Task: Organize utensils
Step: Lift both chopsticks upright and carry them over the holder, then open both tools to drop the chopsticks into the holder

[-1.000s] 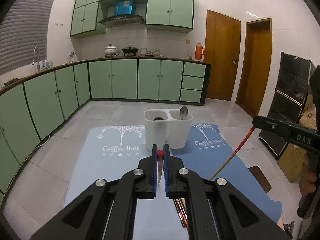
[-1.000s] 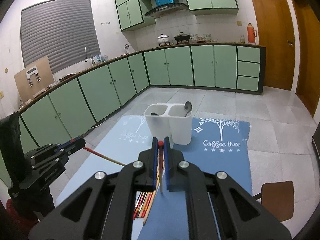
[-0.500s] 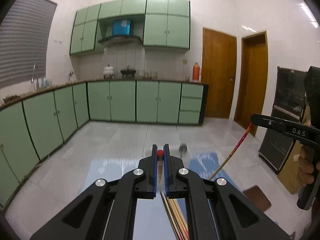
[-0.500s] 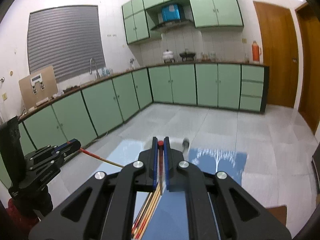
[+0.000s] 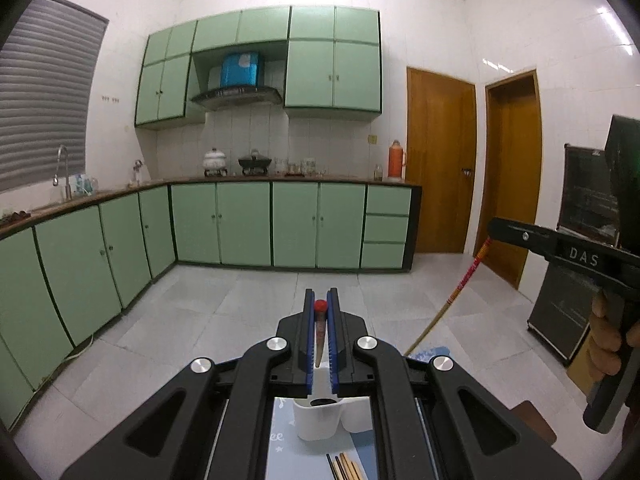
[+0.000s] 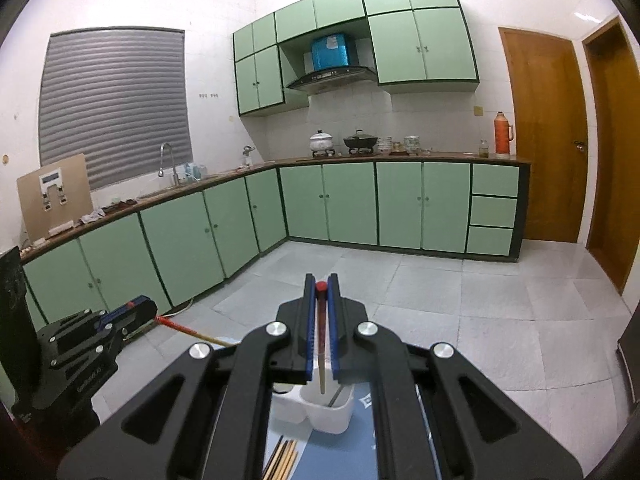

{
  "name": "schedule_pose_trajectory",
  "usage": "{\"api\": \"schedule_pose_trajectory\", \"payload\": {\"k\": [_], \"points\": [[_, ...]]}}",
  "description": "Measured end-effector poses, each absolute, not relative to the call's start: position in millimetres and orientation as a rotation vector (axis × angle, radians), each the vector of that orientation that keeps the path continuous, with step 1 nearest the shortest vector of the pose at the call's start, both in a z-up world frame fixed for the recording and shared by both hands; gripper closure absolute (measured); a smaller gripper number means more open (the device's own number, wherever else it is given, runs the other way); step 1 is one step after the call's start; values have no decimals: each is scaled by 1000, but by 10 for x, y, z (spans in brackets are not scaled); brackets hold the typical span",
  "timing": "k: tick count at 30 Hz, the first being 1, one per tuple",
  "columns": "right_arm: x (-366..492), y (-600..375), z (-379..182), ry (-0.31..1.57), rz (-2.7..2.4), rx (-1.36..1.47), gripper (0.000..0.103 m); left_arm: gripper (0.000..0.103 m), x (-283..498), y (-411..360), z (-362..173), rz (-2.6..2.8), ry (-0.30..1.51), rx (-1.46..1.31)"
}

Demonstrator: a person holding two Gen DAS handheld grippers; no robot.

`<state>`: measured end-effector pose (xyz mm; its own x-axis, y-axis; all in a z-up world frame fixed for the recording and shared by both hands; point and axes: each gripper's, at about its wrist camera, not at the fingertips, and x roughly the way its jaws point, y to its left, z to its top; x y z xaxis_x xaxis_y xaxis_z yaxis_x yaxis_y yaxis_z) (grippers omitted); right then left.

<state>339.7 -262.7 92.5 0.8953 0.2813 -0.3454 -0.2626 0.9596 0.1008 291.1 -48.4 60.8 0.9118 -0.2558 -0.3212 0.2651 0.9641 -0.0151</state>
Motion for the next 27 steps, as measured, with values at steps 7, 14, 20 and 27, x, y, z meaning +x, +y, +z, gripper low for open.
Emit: {"api": "schedule_pose_trajectory", "payload": {"k": [7, 14, 20, 27], "points": [[3782, -2547, 633, 413, 267, 58, 98, 97, 3149, -503, 406, -287, 400, 20], [3998, -2446, 357, 464, 255, 58, 98, 97, 3443, -528, 213, -274, 450, 29], [4121, -2355, 104, 530, 268, 51, 98, 97, 3687, -595, 14, -272, 499, 28], [4035, -2337, -39, 553, 264, 38, 82, 77, 3727, -554, -109, -271, 537, 9]]}}
